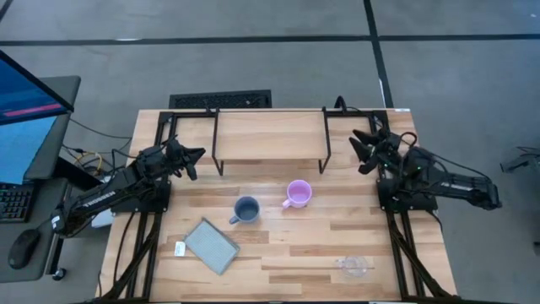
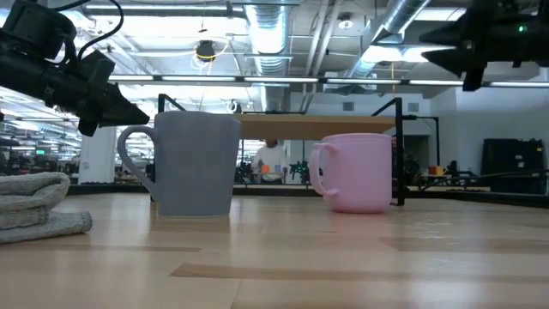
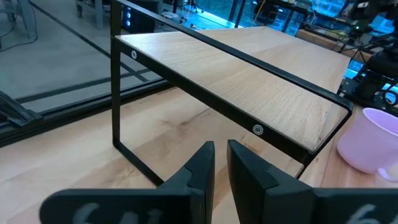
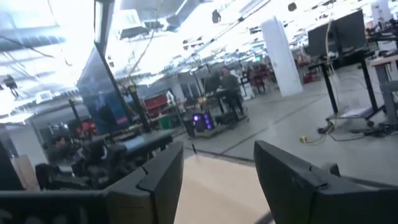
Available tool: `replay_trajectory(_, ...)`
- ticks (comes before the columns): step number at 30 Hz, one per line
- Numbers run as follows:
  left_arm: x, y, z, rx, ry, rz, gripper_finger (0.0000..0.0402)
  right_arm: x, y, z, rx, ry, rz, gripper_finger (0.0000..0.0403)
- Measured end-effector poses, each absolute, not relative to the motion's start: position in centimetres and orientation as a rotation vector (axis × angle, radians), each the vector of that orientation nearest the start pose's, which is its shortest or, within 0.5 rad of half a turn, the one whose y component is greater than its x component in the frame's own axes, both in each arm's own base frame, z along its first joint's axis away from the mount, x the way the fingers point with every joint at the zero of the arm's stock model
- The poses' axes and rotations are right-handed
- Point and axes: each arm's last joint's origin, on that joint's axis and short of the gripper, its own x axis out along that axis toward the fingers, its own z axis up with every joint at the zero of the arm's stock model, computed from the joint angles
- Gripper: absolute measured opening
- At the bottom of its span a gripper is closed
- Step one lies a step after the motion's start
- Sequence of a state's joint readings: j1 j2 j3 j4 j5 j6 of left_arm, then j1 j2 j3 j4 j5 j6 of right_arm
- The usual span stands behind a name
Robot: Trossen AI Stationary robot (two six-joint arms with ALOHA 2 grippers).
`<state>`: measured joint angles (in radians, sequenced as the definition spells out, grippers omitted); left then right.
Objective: Stack small to large cups/mugs on shelf
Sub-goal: Put the transparent mug on the shelf
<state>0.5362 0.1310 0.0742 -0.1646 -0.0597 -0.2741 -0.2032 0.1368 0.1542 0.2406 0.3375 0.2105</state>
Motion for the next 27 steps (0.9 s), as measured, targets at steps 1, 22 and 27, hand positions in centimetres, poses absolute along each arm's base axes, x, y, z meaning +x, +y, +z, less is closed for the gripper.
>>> replay_trajectory(1, 8.6, 5.3, 16.3, -0.318, 0.136, 0.620, 0.0033, 9.0, -2.8, 23.1, 0.226, -0.325, -0.504, 0.0218)
replay_trajectory(22, 8.5, 5.3, 16.3, -0.316, 0.135, 0.634, 0.0033, 7.1, -1.9, 28.5, 0.186, -0.628, -0.285, 0.0218)
replay_trajectory(27, 8.5, 5.3, 16.3, -0.316, 0.135, 0.635, 0.0033, 7.3, -1.9, 28.2, 0.264, -0.602, -0.260, 0.0218)
